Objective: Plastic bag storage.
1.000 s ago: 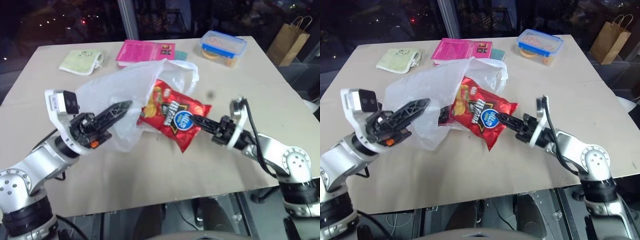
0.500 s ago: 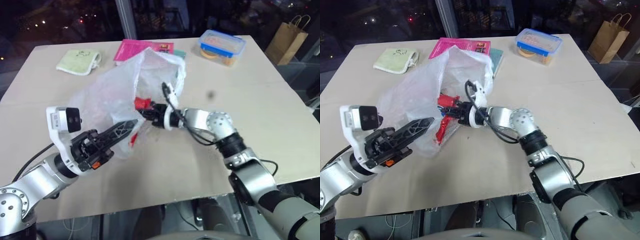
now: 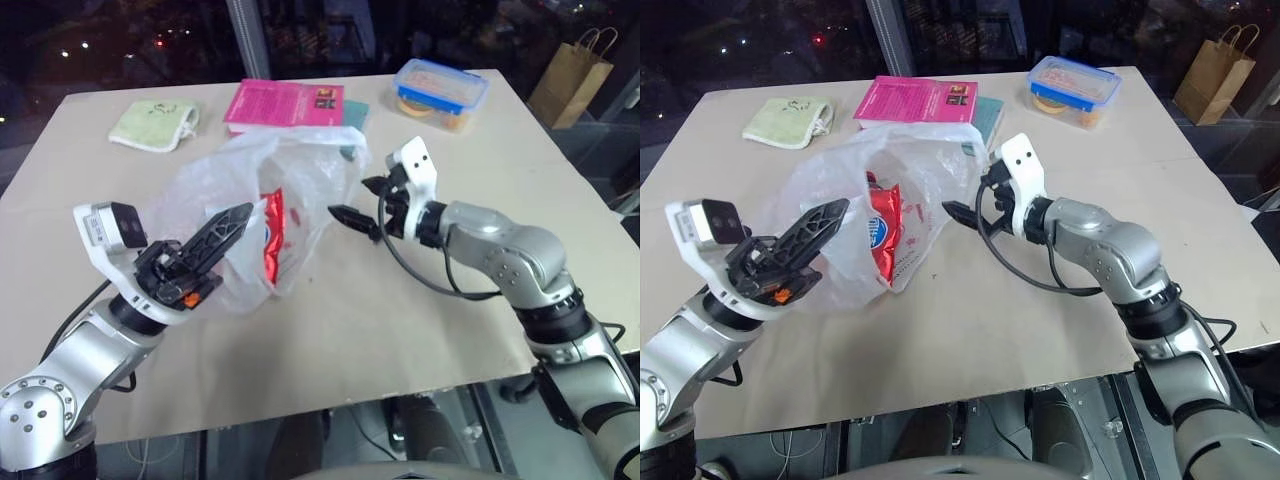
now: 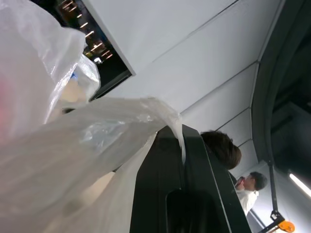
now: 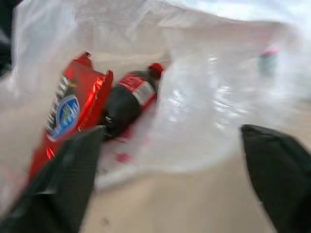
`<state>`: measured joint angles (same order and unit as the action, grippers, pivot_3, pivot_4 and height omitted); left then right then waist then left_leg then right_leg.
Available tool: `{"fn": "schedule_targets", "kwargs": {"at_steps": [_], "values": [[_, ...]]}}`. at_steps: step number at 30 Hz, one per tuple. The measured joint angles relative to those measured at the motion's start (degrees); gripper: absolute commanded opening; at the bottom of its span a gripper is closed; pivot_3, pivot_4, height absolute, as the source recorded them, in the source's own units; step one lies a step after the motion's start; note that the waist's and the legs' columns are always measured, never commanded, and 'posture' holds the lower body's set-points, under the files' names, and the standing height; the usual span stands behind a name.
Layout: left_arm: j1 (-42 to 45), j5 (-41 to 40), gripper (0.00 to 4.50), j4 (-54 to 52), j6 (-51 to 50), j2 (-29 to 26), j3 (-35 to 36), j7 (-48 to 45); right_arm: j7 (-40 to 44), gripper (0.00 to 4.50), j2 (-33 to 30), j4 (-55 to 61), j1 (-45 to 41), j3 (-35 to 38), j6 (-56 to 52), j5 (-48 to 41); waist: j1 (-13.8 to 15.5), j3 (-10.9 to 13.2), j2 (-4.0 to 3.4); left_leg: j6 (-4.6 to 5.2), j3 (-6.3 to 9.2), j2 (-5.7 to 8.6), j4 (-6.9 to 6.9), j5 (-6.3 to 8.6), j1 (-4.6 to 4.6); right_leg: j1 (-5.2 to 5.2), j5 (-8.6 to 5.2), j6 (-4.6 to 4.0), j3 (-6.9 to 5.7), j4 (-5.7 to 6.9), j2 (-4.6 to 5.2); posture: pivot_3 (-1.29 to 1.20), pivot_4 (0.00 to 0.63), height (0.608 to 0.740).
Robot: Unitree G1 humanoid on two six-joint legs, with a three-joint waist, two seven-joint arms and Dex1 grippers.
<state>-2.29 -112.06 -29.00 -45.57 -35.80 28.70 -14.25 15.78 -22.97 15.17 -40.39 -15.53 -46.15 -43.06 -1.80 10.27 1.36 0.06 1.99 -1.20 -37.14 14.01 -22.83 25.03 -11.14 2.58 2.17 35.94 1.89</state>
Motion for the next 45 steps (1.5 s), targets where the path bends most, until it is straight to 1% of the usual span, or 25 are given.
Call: {"fn": "schedule_targets", "kwargs": {"at_steps": [3, 4, 8, 9, 10, 11, 12, 14, 15, 17, 18, 19, 20, 23, 25, 29, 32, 33, 34, 35, 36, 37, 40, 42, 45], "values": [[1.7, 0.0, 0.00, 1.1, -1.4, 0.2, 0.0, 0.4, -2.0, 4.46, 0.1, 5.0, 1.5, 1.9, -2.7, 0.5, -0.3, 0.0, 0.00, 0.00, -0.04, 0.01, -0.06, 0.00, -0.01, 0.00, 0.00, 0.00, 0.03, 0.02, 0.01, 0.00, 0.150, 0.740], [1.7, 0.0, 0.00, 1.1, -1.4, 0.3, 0.0, 0.4, -2.2, 4.46, 0.2, 5.1, 1.5, 2.3, -2.8, 0.7, -0.3, 0.0, 0.00, 0.00, -0.04, 0.01, -0.07, 0.00, -0.01, -0.01, 0.00, 0.00, 0.03, 0.02, 0.01, 0.00, 0.150, 0.740], [1.9, 0.0, 0.00, 2.2, -2.9, 0.3, 0.1, 0.3, -7.6, 4.46, 2.2, 3.0, 0.2, 6.0, -3.3, 4.8, -0.2, 0.0, 0.02, 0.00, -0.07, 0.05, -0.14, 0.00, -0.02, -0.03, -0.09, -0.15, 0.08, 0.01, 0.04, 0.00, 0.150, 0.740], [1.6, 0.0, 0.00, 2.7, -3.3, 0.2, 0.5, 0.0, -7.5, 4.46, 4.0, -0.9, -1.8, 6.1, -2.3, 6.9, -0.4, 0.0, 0.01, 0.00, -0.10, 0.05, -0.13, 0.00, 0.01, -0.02, -0.09, -0.16, 0.10, 0.02, 0.03, 0.00, 0.150, 0.740], [1.5, 0.0, 0.00, 2.7, -4.2, 0.1, 0.4, -0.6, -6.1, 4.46, 7.1, -7.6, -6.0, 5.8, -0.7, 9.0, -0.7, 0.0, 0.00, 0.00, -0.11, 0.02, -0.12, 0.00, 0.02, 0.02, -0.05, -0.12, 0.14, 0.06, -0.02, 0.00, 0.150, 0.740], [1.5, 0.0, 0.00, 2.7, -4.3, 0.1, 0.4, -0.7, -5.8, 4.46, 7.6, -8.3, -6.7, 5.7, -0.5, 9.1, -0.7, 0.0, 0.00, 0.00, -0.08, 0.01, -0.08, 0.00, 0.01, 0.02, -0.03, -0.08, 0.12, 0.06, -0.02, 0.00, 0.150, 0.740], [1.0, 0.0, 0.00, 2.7, -4.4, 0.0, 0.8, -0.9, -4.1, 4.46, 10.0, -12.0, -9.7, 5.7, 0.4, 9.5, -0.7, 0.0, 0.00, 0.00, -0.09, -0.01, -0.07, 0.00, 0.02, 0.04, 0.03, 0.01, 0.12, 0.09, -0.04, 0.00, 0.150, 0.740], [0.4, 0.0, 0.00, 2.6, -4.5, 0.0, 1.1, -1.0, -2.1, 4.46, 11.9, -15.0, -12.5, 5.2, 2.1, 10.9, -0.6, 0.0, 0.00, 0.00, -0.04, -0.01, -0.03, 0.00, -0.01, 0.06, 0.04, -0.01, 0.08, 0.09, -0.05, 0.00, 0.150, 0.740], [0.1, 0.0, 0.00, 2.5, -4.5, 0.0, 1.2, -1.0, -1.1, 4.23, 12.6, -16.7, -13.8, 4.7, 3.0, 11.8, -0.6, 0.0, 0.00, 0.00, -0.05, -0.01, -0.01, 0.00, -0.02, 0.06, 0.04, -0.01, 0.08, 0.06, -0.04, 0.00, 0.150, 0.740], [-1.2, 0.0, 0.00, 1.7, -4.2, 0.0, 1.7, -1.0, 1.2, 3.62, 13.4, -20.2, -15.8, 4.6, 5.3, 13.9, -0.3, 0.0, 0.01, 0.00, -0.05, 0.01, -0.01, 0.00, -0.09, 0.06, 0.04, -0.01, 0.05, 0.00, 0.02, 0.00, 0.150, 0.740], [-1.7, 0.0, 0.00, 1.1, -3.9, 0.0, 2.2, -1.0, 2.0, 3.21, 13.6, -21.5, -15.9, 4.7, 6.2, 14.8, 0.0, 0.0, 0.02, -0.01, -0.04, 0.07, -0.01, 0.00, -0.13, 0.05, 0.05, -0.01, 0.03, -0.04, 0.09, 0.00, 0.150, 0.740], [-1.8, 0.0, 0.00, 0.9, -3.8, 0.0, 2.3, -1.0, 2.4, 2.67, 13.6, -21.9, -15.9, 4.7, 6.4, 15.1, 0.1, 0.0, 0.02, -0.01, -0.06, 0.10, -0.01, 0.00, -0.14, 0.05, 0.05, 0.00, 0.04, -0.06, 0.12, 0.00, 0.150, 0.740], [-2.2, 0.0, 0.00, 0.6, -3.5, 0.0, 2.4, -1.0, 3.0, 2.31, 13.8, -22.5, -15.9, 4.8, 6.4, 15.3, 0.1, 0.0, 0.01, -0.01, -0.07, 0.13, -0.01, 0.00, -0.15, 0.06, 0.05, 0.00, 0.06, -0.06, 0.15, 0.00, 0.150, 0.740], [-3.7, 0.0, 0.00, -0.5, -2.4, 0.0, 2.4, -1.0, 5.3, 0.83, 14.1, -23.0, -16.0, 5.8, 6.4, 15.3, 0.0, 0.0, 0.01, -0.01, -0.05, 0.12, -0.01, 0.01, -0.13, 0.06, 0.05, -0.01, 0.05, -0.04, 0.14, 0.00, 0.150, 0.740], [-4.4, 0.0, 0.00, -1.5, -1.7, 0.0, 2.3, -1.0, 6.5, 0.06, 14.5, -23.0, -16.0, 7.2, 6.1, 15.0, 0.0, 0.0, 0.01, -0.01, -0.03, 0.09, 0.00, 0.01, -0.10, 0.06, 0.04, -0.01, 0.03, -0.01, 0.11, 0.00, 0.150, 0.740], [-4.6, 0.0, 0.00, -2.0, -0.5, 0.1, 2.2, -0.8, 7.9, 0.06, 15.2, -23.0, -16.0, 8.9, 4.8, 14.3, -0.2, 0.0, 0.00, -0.01, -0.04, 0.08, -0.01, 0.00, -0.07, 0.06, 0.04, -0.01, 0.03, 0.03, 0.08, 0.00, 0.150, 0.740], [-4.5, 0.0, 0.00, -2.0, -0.1, 0.1, 2.1, -0.7, 8.0, 0.06, 16.8, -22.3, -16.0, 12.4, 2.0, 11.0, -0.3, 0.0, 0.00, -0.01, -0.05, 0.08, -0.01, 0.00, -0.08, 0.06, 0.05, 0.00, 0.04, 0.03, 0.08, 0.00, 0.150, 0.740], [-4.5, 0.0, 0.00, -2.0, -0.1, 0.1, 2.1, -0.7, 7.9, 0.54, 17.0, -21.9, -16.1, 13.3, 1.0, 9.9, -0.3, 0.0, 0.00, -0.01, -0.05, 0.08, -0.01, 0.00, -0.08, 0.06, 0.05, -0.01, 0.04, 0.03, 0.08, 0.00, 0.150, 0.740], [-4.5, 0.0, 0.00, -1.9, -0.1, 0.1, 2.0, -0.6, 7.8, 0.73, 17.2, -21.5, -16.1, 14.9, -0.2, 8.3, -0.3, 0.0, 0.00, -0.01, -0.05, 0.08, -0.01, 0.00, -0.08, 0.06, 0.05, -0.01, 0.04, 0.03, 0.08, 0.00, 0.150, 0.740], [-4.5, 0.0, 0.00, -1.9, 0.0, 0.1, 2.0, -0.6, 7.7, 1.30, 17.2, -21.0, -16.3, 16.8, -1.7, 6.5, -0.2, 0.0, 0.00, -0.01, -0.04, 0.08, -0.01, 0.01, -0.09, 0.06, 0.05, -0.01, 0.04, 0.02, 0.09, 0.00, 0.150, 0.740], [-4.5, 0.0, 0.00, -1.9, 0.1, 0.1, 1.9, -0.5, 7.5, 1.62, 17.1, -20.4, -16.4, 18.2, -3.0, 5.4, -0.2, 0.0, 0.00, -0.01, -0.05, 0.08, -0.01, 0.01, -0.10, 0.06, 0.05, -0.01, 0.04, 0.02, 0.09, 0.00, 0.150, 0.740], [-4.5, 0.0, 0.00, -1.9, 0.1, 0.1, 1.9, -0.5, 7.4, 2.19, 17.0, -19.9, -16.6, 18.9, -3.8, 4.7, -0.2, 0.0, 0.00, -0.01, -0.06, 0.08, -0.01, 0.00, -0.09, 0.06, 0.05, -0.01, 0.05, 0.02, 0.09, 0.00, 0.150, 0.740], [-4.3, 0.0, 0.00, -1.9, 0.2, 0.1, 1.2, -0.5, 6.1, 3.64, 17.7, -18.7, -17.2, 20.3, -6.8, 2.3, -0.5, 0.0, -0.01, -0.01, -0.06, 0.07, -0.01, 0.00, -0.07, 0.06, 0.05, -0.01, 0.05, 0.05, 0.07, 0.00, 0.150, 0.740], [-4.0, 0.0, 0.00, -1.9, 0.2, 0.1, 0.7, -0.4, 4.8, 4.46, 18.8, -18.7, -18.3, 21.3, -8.2, 1.5, -0.6, 0.0, -0.02, -0.01, -0.06, 0.05, -0.01, 0.00, -0.06, 0.08, 0.05, -0.01, 0.06, 0.07, 0.04, 0.00, 0.150, 0.740], [-3.7, 0.0, 0.00, -1.9, 0.2, 0.2, 0.2, -0.3, 3.8, 4.46, 19.7, -18.8, -19.8, 21.3, -8.9, 1.1, -0.5, 0.0, -0.02, -0.01, -0.06, 0.05, 0.00, 0.00, -0.07, 0.08, 0.05, -0.01, 0.06, 0.07, 0.04, 0.00, 0.150, 0.740]]}}
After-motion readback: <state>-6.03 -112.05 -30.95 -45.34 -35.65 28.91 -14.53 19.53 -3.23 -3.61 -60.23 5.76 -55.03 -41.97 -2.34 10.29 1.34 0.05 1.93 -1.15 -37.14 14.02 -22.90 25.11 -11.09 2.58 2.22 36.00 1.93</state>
